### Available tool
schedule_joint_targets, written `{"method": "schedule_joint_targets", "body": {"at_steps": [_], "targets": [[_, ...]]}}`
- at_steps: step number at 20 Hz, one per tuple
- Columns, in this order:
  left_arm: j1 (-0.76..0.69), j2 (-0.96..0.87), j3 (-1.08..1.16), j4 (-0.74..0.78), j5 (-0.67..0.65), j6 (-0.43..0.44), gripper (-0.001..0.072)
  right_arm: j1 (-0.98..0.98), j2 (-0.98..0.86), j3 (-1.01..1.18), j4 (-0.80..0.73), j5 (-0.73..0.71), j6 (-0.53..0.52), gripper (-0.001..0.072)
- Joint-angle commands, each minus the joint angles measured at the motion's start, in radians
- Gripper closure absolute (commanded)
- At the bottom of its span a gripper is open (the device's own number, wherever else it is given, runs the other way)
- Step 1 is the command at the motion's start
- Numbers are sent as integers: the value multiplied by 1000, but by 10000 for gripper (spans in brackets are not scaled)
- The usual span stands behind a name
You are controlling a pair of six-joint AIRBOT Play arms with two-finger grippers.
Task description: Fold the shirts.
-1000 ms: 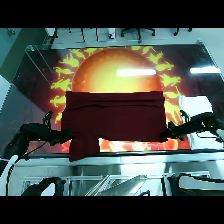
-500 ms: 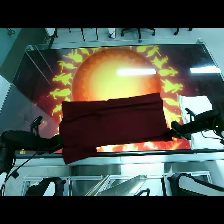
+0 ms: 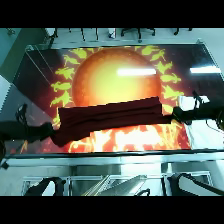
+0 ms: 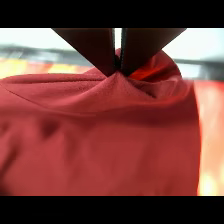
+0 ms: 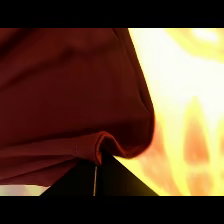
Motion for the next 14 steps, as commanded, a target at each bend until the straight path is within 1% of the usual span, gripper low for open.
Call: {"method": "schedule_joint_targets", "body": {"at_steps": [1, 4, 6, 8, 11, 12, 13, 14], "targets": [[-39, -214, 214, -64, -88, 27, 692, 71, -130, 154, 26, 78, 8, 691], [-129, -414, 406, -64, -137, 37, 692, 100, -270, 256, 26, 93, 8, 690], [-168, -540, 490, -64, -153, 37, 692, 107, -330, 285, 26, 133, 3, 690], [-185, -652, 549, -63, -152, 37, 692, 107, -359, 296, 26, 180, -4, 690], [-188, -779, 621, -64, -150, 36, 692, 107, -374, 296, 29, 203, -27, 681], [-193, -809, 638, -64, -145, 37, 692, 108, -375, 296, 29, 200, -27, 618], [-195, -831, 649, -66, -139, 36, 692, 108, -373, 301, 29, 190, -33, 375], [-197, -846, 657, -74, -135, 36, 690, 105, -373, 319, 27, 162, -51, 232]]}}
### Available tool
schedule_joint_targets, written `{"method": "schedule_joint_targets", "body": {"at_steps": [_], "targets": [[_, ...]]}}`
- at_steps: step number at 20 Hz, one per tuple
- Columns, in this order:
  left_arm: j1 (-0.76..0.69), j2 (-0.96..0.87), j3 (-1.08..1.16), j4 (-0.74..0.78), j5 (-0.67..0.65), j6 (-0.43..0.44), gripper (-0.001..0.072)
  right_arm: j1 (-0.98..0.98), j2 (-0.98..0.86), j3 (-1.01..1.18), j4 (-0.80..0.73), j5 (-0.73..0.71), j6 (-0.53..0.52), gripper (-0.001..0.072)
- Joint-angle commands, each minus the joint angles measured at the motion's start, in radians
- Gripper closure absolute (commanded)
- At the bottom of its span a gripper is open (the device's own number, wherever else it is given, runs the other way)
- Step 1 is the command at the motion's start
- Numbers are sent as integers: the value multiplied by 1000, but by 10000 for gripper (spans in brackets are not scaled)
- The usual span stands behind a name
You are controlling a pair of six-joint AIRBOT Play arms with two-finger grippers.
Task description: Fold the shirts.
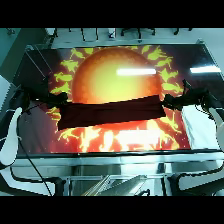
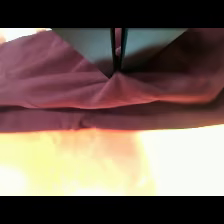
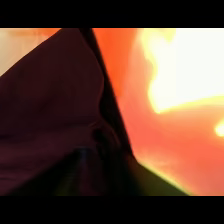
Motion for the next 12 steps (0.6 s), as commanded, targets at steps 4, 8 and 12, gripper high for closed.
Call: {"method": "schedule_joint_targets", "body": {"at_steps": [4, 8, 12], "targets": [[-27, -98, 128, -13, 28, -5, 7, -69, -34, 151, -54, -156, -21, 226], [-27, -98, 254, -13, 138, -7, 7, -80, -131, 195, 18, -240, -57, 222], [-27, -98, 402, -13, 262, -38, 7, -48, -209, 205, 30, -282, -82, 179]]}}
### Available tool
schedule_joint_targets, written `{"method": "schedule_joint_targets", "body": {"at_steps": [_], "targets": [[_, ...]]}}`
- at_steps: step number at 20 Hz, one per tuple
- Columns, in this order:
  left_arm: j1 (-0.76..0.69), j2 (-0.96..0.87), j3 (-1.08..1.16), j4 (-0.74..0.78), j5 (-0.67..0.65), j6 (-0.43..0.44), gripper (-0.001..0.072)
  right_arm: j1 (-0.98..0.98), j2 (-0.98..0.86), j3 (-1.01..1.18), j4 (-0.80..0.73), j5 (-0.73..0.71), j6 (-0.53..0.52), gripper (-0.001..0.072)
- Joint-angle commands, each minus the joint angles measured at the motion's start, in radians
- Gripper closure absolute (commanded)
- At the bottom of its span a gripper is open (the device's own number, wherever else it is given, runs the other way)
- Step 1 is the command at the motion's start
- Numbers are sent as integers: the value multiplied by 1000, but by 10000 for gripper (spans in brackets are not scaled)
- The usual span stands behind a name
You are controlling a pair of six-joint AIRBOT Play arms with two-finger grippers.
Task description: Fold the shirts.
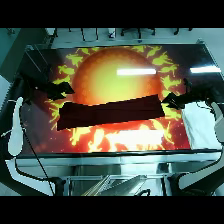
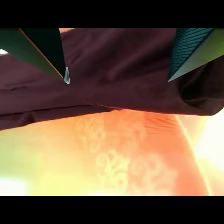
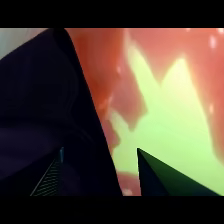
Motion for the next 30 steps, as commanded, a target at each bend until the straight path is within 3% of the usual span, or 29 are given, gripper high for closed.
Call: {"method": "schedule_joint_targets", "body": {"at_steps": [1, 3, 4, 6, 7, 8, 10, 15, 21, 26, 30], "targets": [[-2, -1, 128, -2, 117, -23, 8, 23, -65, 18, 18, -43, -20, 182], [-14, 0, 186, -2, 144, -40, 10, 42, -88, 26, 19, -37, -20, 205], [-29, 1, 209, -2, 148, -45, 113, 56, -98, 28, 19, -35, -20, 276], [-69, 2, 238, -2, 140, -45, 491, 80, -119, 38, 21, -35, -20, 475], [-94, 2, 247, -2, 131, -45, 545, 90, -127, 43, 22, -34, -27, 609], [-120, 2, 251, -2, 119, -45, 545, 99, -128, 46, 24, -32, -45, 690], [-189, 0, 251, 3, 89, -44, 668, 106, -126, 65, 33, -46, -46, 691], [-430, -78, 251, 10, -46, -35, 692, 93, -6, 116, 36, -122, -45, 692], [-711, -336, 252, -21, -242, -39, 692, 47, 291, 119, 43, -256, -46, 692], [-823, -489, 344, -63, -197, -92, 692, 9, 502, 120, 43, -262, -44, 692], [-849, -488, 356, -80, -242, -117, 692, 6, 557, 119, 43, -291, -37, 692]]}}
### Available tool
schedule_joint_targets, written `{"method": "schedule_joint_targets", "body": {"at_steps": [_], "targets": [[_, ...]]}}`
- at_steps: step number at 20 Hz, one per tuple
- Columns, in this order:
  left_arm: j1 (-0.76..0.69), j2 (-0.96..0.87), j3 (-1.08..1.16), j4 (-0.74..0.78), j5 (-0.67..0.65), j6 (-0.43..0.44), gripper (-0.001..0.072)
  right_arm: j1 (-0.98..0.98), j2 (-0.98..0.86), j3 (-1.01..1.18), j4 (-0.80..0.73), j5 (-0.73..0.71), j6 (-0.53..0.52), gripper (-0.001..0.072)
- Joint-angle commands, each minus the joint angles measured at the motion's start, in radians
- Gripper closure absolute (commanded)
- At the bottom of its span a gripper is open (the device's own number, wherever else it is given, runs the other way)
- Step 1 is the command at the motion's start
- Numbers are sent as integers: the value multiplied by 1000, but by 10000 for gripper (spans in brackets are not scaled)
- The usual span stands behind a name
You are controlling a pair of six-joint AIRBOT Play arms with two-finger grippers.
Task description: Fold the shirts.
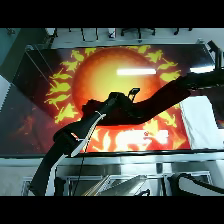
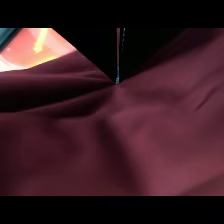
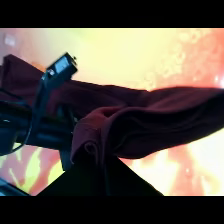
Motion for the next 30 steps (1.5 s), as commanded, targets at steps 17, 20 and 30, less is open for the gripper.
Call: {"method": "schedule_joint_targets", "body": {"at_steps": [17, 20, 30], "targets": [[606, 855, 14, 386, 472, -71, 692, 840, -214, -67, 66, 710, 230, 668], [662, 976, -82, 385, 427, -71, 692, 1134, -485, 30, 76, 961, 270, 138], [658, 1207, -556, 384, 197, -58, 692, 602, -330, 143, -52, 287, 264, 132]]}}
